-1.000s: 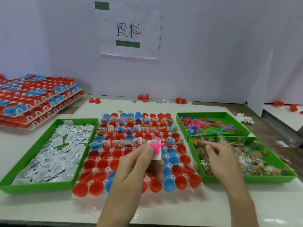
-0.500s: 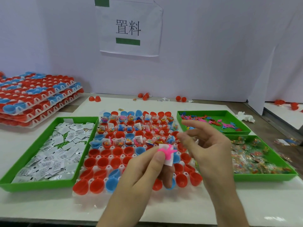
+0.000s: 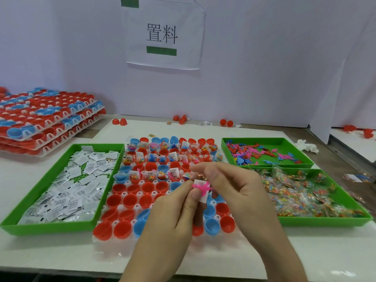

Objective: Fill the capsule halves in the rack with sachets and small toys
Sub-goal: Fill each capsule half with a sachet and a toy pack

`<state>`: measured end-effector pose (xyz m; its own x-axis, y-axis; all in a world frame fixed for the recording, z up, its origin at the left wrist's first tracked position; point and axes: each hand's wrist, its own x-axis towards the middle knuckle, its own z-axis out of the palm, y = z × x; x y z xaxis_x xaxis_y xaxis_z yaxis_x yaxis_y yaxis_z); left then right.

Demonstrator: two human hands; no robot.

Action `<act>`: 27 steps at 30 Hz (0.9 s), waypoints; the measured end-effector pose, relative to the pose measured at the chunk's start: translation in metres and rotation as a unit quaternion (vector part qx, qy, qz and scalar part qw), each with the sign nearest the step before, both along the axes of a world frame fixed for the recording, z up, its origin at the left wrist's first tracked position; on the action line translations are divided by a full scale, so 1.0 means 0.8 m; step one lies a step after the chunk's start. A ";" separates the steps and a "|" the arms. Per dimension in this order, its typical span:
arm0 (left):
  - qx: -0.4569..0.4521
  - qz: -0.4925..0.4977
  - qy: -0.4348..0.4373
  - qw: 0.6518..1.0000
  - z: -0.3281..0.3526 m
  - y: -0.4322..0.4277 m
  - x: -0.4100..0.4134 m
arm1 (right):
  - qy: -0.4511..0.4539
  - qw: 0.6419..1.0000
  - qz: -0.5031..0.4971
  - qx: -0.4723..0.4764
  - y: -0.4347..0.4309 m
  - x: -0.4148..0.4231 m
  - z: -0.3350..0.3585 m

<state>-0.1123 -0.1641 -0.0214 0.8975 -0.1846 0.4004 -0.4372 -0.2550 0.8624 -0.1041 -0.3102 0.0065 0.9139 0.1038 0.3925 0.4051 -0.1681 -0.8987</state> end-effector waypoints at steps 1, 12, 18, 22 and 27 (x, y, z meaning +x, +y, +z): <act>0.010 0.009 0.001 1.000 -0.001 0.001 0.001 | -0.005 1.000 -0.005 -0.029 0.001 0.000 0.000; -0.032 0.054 -0.010 0.998 0.000 0.006 0.004 | -0.021 1.000 -0.022 -0.003 -0.001 0.000 -0.002; -0.047 0.078 -0.071 0.993 0.004 0.009 0.004 | -0.018 0.999 -0.001 0.026 0.004 -0.002 0.003; -0.051 0.072 -0.058 0.994 0.006 0.011 0.004 | -0.014 0.999 0.020 0.040 0.002 -0.001 0.001; -0.062 0.071 -0.046 0.995 0.008 0.014 0.002 | -0.021 0.998 0.041 0.031 -0.002 -0.001 0.002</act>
